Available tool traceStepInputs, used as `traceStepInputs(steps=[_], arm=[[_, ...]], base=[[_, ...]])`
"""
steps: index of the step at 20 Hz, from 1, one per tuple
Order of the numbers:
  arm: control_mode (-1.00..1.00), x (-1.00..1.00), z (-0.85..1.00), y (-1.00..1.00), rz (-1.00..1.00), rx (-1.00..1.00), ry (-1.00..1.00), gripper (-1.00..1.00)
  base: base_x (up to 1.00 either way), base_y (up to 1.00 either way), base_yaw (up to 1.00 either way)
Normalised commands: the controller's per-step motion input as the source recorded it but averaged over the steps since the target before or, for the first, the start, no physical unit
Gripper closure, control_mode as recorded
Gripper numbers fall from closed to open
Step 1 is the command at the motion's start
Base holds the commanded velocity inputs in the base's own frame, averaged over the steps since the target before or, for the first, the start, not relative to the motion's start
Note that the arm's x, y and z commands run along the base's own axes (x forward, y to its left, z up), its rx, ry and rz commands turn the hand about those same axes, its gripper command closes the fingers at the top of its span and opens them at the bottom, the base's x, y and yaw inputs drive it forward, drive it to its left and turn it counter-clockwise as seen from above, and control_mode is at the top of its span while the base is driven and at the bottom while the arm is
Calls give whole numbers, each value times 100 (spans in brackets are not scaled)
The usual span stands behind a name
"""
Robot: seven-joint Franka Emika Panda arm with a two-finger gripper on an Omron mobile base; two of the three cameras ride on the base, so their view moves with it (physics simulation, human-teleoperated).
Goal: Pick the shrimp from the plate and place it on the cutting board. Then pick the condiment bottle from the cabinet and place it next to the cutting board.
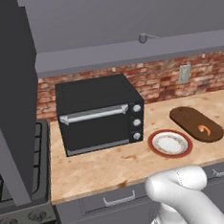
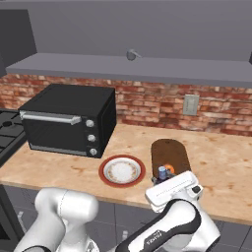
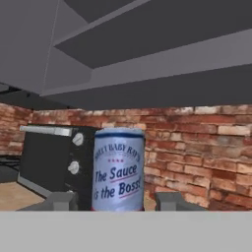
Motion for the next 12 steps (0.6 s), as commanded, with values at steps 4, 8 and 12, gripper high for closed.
traceStepInputs(steps=[4,8,12], arm=[[-100,2,-9,-15,0,0,-6,100],[-100,0,-7,-15,0,0,-15,100],[-100,1,-5,-11,0,0,-14,100]], base=[[0,0,0],[0,0,0],[0,0,0]])
